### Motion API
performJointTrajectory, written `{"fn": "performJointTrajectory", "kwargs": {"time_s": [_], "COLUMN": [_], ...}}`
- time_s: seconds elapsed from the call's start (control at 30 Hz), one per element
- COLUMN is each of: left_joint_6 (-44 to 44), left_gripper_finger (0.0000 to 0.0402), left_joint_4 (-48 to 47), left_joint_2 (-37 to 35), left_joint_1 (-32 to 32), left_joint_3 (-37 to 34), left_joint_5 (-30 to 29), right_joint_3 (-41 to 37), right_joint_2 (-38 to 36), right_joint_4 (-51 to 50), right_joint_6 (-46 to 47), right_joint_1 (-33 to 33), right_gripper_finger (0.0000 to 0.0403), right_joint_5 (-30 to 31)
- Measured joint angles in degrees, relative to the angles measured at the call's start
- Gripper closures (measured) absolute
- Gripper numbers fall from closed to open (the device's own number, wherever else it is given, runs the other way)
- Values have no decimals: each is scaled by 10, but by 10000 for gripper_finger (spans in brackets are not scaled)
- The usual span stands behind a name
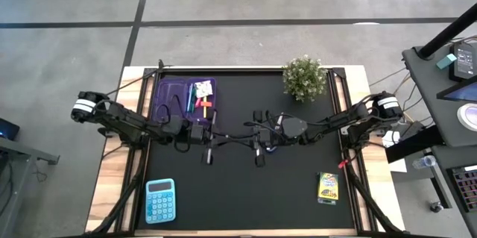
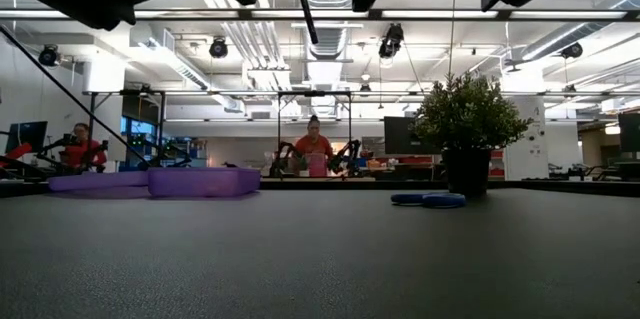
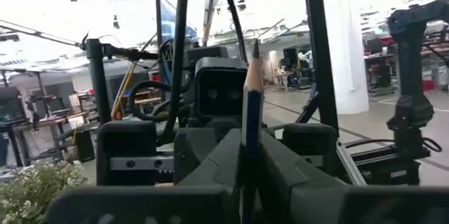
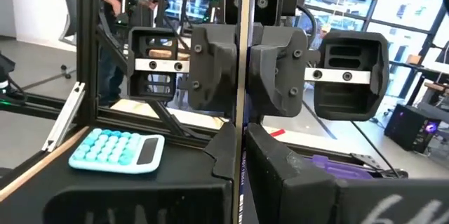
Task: Pack school essentials
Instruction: Put the blue pencil into the purple box
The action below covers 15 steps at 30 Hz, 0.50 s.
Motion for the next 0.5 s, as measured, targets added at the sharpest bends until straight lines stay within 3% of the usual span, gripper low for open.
{"fn": "performJointTrajectory", "kwargs": {"time_s": [0.27,0.5], "left_joint_6": [-2,-29], "left_gripper_finger": [396,398], "left_joint_4": [-37,-120], "left_joint_2": [0,-9], "left_joint_1": [2,26], "left_joint_3": [0,11], "left_joint_5": [-97,-198], "right_joint_3": [0,3], "right_joint_2": [-20,-94], "right_joint_4": [-36,-182], "right_joint_6": [6,16], "right_joint_1": [-2,-1], "right_gripper_finger": [336,267], "right_joint_5": [21,128]}}
